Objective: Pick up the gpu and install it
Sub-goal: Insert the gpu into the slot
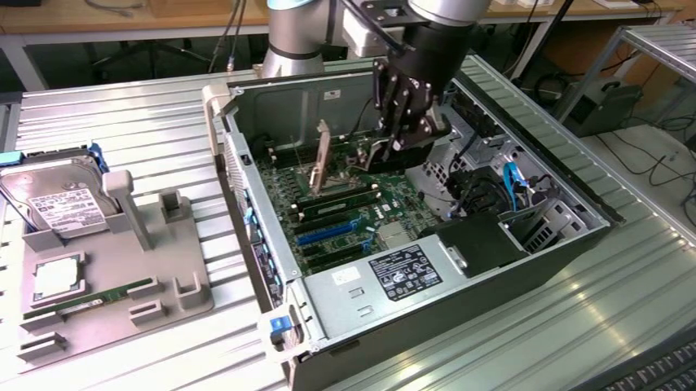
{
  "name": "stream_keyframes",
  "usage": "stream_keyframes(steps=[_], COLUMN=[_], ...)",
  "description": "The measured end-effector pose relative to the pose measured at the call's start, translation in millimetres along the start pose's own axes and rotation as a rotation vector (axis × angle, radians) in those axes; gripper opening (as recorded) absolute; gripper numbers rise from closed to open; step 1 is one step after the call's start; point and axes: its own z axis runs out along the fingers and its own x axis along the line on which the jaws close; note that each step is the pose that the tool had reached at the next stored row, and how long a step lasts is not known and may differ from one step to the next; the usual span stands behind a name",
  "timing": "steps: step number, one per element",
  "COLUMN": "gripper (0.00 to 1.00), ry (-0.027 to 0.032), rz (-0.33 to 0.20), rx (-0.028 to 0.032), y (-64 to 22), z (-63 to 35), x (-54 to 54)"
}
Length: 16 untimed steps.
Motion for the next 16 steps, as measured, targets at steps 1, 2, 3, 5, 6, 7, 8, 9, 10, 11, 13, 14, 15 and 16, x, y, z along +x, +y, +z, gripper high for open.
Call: stream_keyframes(steps=[1,2,3,5,6,7,8,9,10,11,13,14,15,16], gripper=[0.26,0.26,0.26,0.26,0.26,0.26,0.26,0.26,0.26,0.26,0.26,0.26,0.26,0.26], ry=[-0.0001,-0.0002,0.0000,0.0002,0.0001,0.0000,-0.0001,-0.0001,-0.0001,0.0000,0.0000,-0.0001,0.0001,0.0000], rz=[0.000,0.000,0.000,0.000,0.000,0.000,0.000,0.000,0.000,0.000,0.000,0.000,0.000,0.000], rx=[0.0002,0.0003,0.0001,0.0001,0.0001,0.0002,0.0003,0.0002,0.0002,0.0002,0.0003,0.0004,0.0003,0.0003], y=[3.6,7.0,11.0,20.4,24.1,28.6,33.5,38.8,43.2,46.3,52.2,53.7,54.0,54.0], z=[1.7,3.2,4.7,8.6,10.1,12.0,14.1,16.2,18.3,19.9,24.4,27.2,30.2,32.2], x=[1.1,1.9,2.7,4.7,5.4,6.2,7.0,7.7,8.1,8.3,8.6,8.7,8.8,8.9])
